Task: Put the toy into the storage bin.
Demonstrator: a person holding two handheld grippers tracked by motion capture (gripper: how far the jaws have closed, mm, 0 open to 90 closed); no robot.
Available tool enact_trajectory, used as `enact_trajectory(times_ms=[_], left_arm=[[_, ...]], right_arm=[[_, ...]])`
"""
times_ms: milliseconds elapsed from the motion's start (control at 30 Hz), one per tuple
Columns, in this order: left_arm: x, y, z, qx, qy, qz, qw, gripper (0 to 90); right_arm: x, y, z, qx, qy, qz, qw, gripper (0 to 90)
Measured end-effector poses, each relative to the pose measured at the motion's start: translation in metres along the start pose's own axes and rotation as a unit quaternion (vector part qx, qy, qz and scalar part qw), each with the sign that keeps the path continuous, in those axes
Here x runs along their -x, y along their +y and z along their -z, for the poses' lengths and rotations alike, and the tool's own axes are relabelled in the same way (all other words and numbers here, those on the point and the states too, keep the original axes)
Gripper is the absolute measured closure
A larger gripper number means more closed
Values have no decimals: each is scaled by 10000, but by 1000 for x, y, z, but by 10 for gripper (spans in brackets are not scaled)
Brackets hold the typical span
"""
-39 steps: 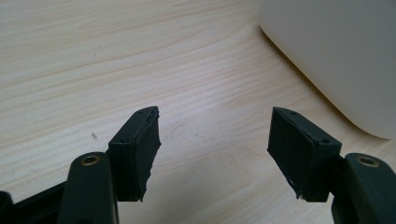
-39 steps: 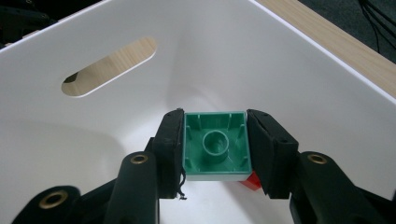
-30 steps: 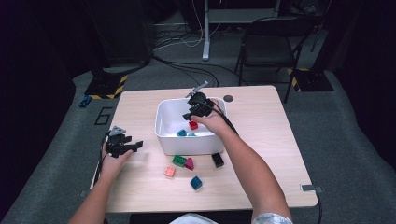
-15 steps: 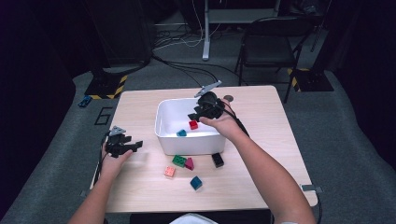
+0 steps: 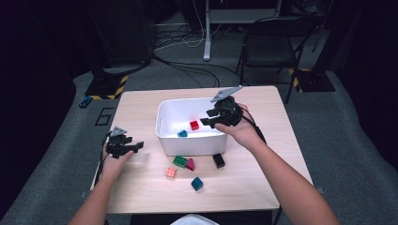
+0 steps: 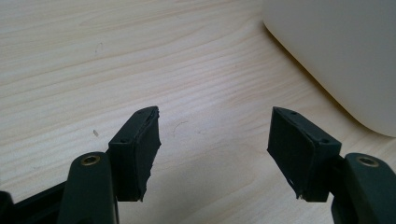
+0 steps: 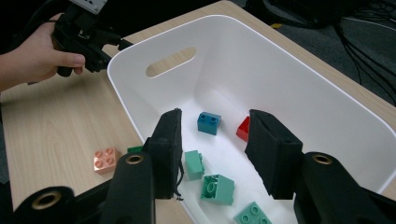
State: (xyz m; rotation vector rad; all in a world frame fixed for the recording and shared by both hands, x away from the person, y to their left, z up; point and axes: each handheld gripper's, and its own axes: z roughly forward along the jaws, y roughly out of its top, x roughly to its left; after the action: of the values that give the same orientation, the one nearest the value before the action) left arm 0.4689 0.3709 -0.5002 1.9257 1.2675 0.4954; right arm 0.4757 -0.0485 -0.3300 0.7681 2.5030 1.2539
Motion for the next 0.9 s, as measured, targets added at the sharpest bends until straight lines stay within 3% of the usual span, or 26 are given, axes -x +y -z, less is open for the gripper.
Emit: enact_trajectory(times_ms=[433, 900], left_arm=[[0, 0, 0, -39, -15, 1, 10000, 338], [1, 0, 0, -4, 12, 0, 10000, 337]], right_arm=[[-8, -30, 32, 64, -127, -90, 9999, 546], [-16, -75, 29, 25, -84, -318, 9995, 541]])
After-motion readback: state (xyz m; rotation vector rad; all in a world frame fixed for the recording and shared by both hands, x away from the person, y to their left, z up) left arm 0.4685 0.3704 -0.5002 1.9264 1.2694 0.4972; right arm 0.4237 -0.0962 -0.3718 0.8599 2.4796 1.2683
